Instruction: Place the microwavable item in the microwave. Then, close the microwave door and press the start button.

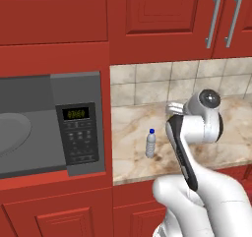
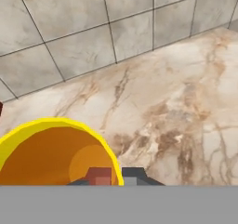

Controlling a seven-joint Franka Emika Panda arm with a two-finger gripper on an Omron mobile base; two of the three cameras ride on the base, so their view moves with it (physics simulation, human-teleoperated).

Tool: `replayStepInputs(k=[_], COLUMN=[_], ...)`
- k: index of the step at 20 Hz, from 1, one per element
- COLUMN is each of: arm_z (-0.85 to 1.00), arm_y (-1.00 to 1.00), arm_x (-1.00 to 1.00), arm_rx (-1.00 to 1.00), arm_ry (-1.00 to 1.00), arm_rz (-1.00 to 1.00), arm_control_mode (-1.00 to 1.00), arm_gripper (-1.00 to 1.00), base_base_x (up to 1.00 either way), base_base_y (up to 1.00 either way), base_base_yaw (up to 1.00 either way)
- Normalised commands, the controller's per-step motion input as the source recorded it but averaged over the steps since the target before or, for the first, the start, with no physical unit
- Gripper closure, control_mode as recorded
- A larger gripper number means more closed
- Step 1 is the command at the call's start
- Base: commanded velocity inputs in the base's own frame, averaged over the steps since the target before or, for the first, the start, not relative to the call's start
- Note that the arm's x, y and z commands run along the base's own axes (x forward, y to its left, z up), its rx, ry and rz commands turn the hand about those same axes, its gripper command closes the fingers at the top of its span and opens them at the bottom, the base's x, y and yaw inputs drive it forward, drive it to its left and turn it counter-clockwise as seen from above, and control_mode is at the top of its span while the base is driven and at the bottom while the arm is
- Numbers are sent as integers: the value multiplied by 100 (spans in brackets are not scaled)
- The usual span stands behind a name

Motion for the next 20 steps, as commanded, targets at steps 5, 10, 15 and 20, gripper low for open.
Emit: replayStepInputs(k=[5,10,15,20], arm_z=[18,1,0,0], arm_y=[-26,-3,0,0], arm_x=[-71,-30,0,0], arm_rx=[0,0,0,0], arm_ry=[0,0,0,0], arm_rz=[3,0,0,0], arm_control_mode=[-100,100,100,100], arm_gripper=[100,100,100,100], base_base_x=[0,-52,-97,-37], base_base_y=[0,2,48,99], base_base_yaw=[0,0,0,0])
